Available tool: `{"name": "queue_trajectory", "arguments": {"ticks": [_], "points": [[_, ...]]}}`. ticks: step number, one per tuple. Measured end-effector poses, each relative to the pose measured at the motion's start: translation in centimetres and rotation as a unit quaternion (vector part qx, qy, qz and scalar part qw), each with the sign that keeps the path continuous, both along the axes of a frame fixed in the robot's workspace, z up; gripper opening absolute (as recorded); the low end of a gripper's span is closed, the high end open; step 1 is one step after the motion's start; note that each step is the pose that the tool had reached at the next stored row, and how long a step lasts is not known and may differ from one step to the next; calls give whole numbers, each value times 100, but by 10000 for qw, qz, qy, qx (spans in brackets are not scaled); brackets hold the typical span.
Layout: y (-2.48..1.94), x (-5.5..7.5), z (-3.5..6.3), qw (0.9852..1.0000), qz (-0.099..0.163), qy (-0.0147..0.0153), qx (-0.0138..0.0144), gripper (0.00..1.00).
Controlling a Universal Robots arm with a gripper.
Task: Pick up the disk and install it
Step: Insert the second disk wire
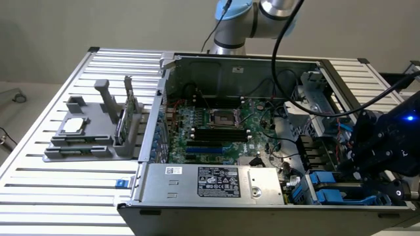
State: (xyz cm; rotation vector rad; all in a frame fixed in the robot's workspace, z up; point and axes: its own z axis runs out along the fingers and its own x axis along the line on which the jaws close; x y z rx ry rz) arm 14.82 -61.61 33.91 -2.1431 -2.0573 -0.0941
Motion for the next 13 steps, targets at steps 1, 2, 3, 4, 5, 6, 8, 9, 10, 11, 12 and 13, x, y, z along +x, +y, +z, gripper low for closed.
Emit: {"name": "queue_trajectory", "arguments": {"ticks": [1,2,3,4,5,6,8,9,10,11,12,13], "points": [[-1,1,-1,10000,-3,1,2,20],[-3,3,-3,10000,-7,2,5,20],[-5,5,-5,10000,-11,3,9,20],[-7,6,-6,10000,-14,4,13,20],[-8,8,-9,10000,-18,4,19,20],[-10,10,-11,10000,-21,5,23,20],[-13,12,-14,10000,-28,6,32,20],[-14,13,-17,10000,-32,7,36,20],[-16,14,-19,10000,-36,8,40,20],[-18,14,-21,10000,-40,8,44,20],[-20,15,-23,10000,-44,9,49,20],[-22,16,-26,10000,-48,10,53,20]]}}
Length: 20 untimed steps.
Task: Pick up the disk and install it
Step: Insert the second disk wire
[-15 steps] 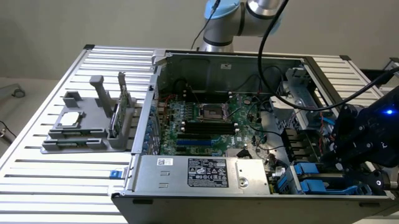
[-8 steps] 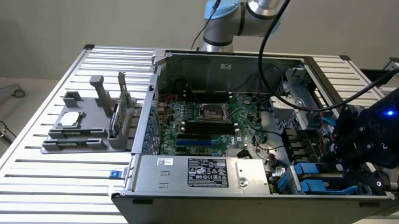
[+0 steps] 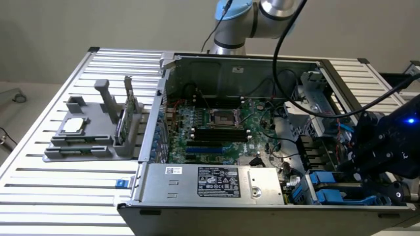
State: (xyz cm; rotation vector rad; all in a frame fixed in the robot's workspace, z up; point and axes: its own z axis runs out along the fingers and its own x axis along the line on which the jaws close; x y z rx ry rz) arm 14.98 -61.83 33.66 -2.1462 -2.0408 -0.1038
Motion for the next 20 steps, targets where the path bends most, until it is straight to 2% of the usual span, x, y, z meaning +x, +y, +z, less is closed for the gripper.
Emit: {"name": "queue_trajectory", "arguments": {"ticks": [6,20], "points": [[-6,4,-11,10000,-26,5,25,20],[-29,17,-53,9999,-75,14,112,20]]}}
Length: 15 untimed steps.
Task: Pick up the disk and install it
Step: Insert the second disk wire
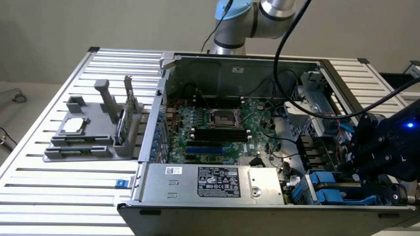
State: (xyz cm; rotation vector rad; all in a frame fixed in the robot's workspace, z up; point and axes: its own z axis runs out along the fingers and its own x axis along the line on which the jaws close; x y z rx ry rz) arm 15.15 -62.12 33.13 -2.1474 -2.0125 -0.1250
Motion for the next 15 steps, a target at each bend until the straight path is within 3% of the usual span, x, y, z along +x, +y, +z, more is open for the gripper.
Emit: {"name": "queue_trajectory", "arguments": {"ticks": [7,8,15], "points": [[-19,3,-2,10000,-22,44,18,22],[-21,3,1,10000,-25,54,18,28],[-38,3,106,9999,-33,136,25,28]]}}
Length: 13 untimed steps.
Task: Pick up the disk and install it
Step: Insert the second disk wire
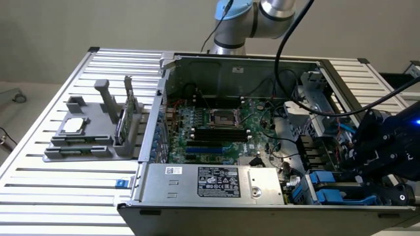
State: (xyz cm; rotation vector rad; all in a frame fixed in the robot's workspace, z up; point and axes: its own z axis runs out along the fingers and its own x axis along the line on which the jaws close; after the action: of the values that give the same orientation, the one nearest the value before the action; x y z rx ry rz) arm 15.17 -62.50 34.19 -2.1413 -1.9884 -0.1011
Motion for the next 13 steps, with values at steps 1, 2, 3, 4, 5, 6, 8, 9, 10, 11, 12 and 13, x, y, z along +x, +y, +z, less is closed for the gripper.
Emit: {"name": "queue_trajectory", "arguments": {"ticks": [1,2,3,4,5,6,8,9,10,11,12,13], "points": [[-2,0,17,10000,0,6,1,28],[-4,-2,28,10000,0,10,4,28],[-6,-10,35,10000,0,13,6,28],[-6,-28,37,10000,1,15,7,28],[-6,-57,38,10000,1,16,7,28],[-7,-95,38,10000,1,17,8,28],[-7,-179,38,10000,0,20,8,28],[-7,-218,39,10000,0,21,8,28],[-7,-250,44,10000,0,22,8,28],[-7,-275,54,10000,0,24,7,28],[-7,-294,69,10000,0,25,6,28],[-7,-310,86,10000,0,25,7,28]]}}
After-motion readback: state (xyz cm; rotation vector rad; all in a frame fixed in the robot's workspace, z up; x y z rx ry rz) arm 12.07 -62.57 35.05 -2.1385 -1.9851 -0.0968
